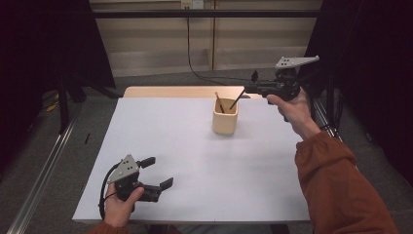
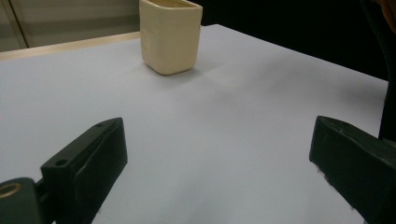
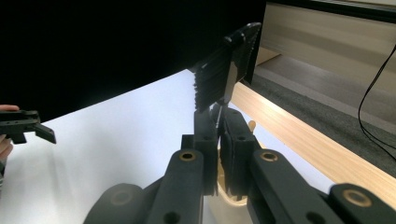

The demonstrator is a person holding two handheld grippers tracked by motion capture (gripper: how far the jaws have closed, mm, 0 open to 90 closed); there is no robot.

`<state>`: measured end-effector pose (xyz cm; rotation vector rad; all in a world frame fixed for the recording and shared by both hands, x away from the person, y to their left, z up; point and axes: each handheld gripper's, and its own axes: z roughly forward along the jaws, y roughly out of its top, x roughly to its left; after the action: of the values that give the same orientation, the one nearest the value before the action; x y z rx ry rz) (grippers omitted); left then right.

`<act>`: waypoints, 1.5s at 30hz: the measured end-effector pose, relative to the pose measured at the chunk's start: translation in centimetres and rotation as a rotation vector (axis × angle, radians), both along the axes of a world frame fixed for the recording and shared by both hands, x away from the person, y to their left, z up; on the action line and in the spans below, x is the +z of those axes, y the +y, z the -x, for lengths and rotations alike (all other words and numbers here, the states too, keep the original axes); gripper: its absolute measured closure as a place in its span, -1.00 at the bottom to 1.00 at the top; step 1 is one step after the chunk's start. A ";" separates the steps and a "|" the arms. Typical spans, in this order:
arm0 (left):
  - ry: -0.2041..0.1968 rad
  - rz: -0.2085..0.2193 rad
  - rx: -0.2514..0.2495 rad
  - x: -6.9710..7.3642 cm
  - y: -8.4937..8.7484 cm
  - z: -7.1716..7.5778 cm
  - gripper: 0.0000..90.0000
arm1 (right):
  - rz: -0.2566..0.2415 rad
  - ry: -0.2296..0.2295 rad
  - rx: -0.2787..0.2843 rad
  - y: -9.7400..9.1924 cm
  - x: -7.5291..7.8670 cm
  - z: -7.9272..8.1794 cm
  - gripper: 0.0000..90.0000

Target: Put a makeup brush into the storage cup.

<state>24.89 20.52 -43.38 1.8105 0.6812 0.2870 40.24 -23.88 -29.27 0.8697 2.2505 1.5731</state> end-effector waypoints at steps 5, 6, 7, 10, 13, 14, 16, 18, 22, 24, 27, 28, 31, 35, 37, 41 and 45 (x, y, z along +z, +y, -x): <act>-0.001 0.001 -0.005 0.0 -0.2 -0.1 -0.91 | 0.032 0.022 -0.005 0.7 -0.8 -1.1 0.90; 0.000 0.003 -0.008 0.0 -0.2 -0.1 -0.91 | 0.026 0.025 -0.009 0.8 -1.0 -1.4 0.90; 0.000 0.005 -0.010 0.0 -0.2 -0.2 -0.91 | 0.026 0.026 -0.012 0.8 -1.1 -1.5 0.90; -0.002 0.005 -0.006 0.0 -0.2 -0.2 -0.91 | 0.045 0.033 -0.018 1.1 -1.2 -2.0 0.90; 0.000 0.000 -0.007 0.0 -0.1 -0.2 -0.91 | 0.062 0.042 -0.029 1.2 -1.1 -2.6 0.90; -0.001 0.000 -0.007 0.0 -0.1 -0.2 -0.91 | 0.064 0.046 -0.031 1.2 -1.1 -2.8 0.90; -0.002 0.002 -0.006 0.0 -0.1 -0.2 -0.91 | 0.073 0.051 -0.034 1.4 -1.1 -3.1 0.90; -0.001 -0.002 -0.008 0.0 -0.1 -0.2 -0.91 | 0.090 0.060 -0.035 1.6 -1.2 -3.3 0.90; 0.002 0.001 -0.014 0.0 0.0 -0.2 -0.91 | 0.122 0.080 -0.038 2.0 -1.9 -3.8 0.90; 0.003 0.007 -0.022 0.0 0.0 -0.2 -0.91 | 0.135 0.094 -0.035 2.2 -2.2 -4.0 0.90; 0.003 0.001 -0.017 0.0 0.0 -0.2 -0.91 | 0.148 0.106 -0.033 2.4 -2.6 -4.3 0.90; 0.005 0.001 -0.020 0.0 -0.1 -0.2 -0.91 | 0.153 0.114 -0.028 2.5 -2.8 -4.4 0.90; 0.005 0.001 -0.021 0.0 -0.1 -0.2 -0.91 | 0.156 0.119 -0.027 2.7 -3.1 -4.5 0.90; 0.007 0.003 -0.021 0.0 -0.1 -0.2 -0.91 | 0.152 0.136 -0.033 2.7 -3.5 -4.8 0.90; 0.003 0.002 -0.016 0.0 -0.1 -0.2 -0.91 | 0.152 0.137 -0.033 2.7 -3.7 -4.8 0.90; 0.002 0.005 -0.014 0.0 -0.1 -0.2 -0.91 | 0.158 0.146 -0.036 2.8 -4.1 -4.9 0.90; 0.002 0.003 -0.012 0.0 0.0 -0.2 -0.91 | 0.154 0.150 -0.035 2.8 -4.6 -5.1 0.90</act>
<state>25.10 20.53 -43.40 1.8116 0.6722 0.2758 45.30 -21.13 -33.92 1.0075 2.4077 1.3393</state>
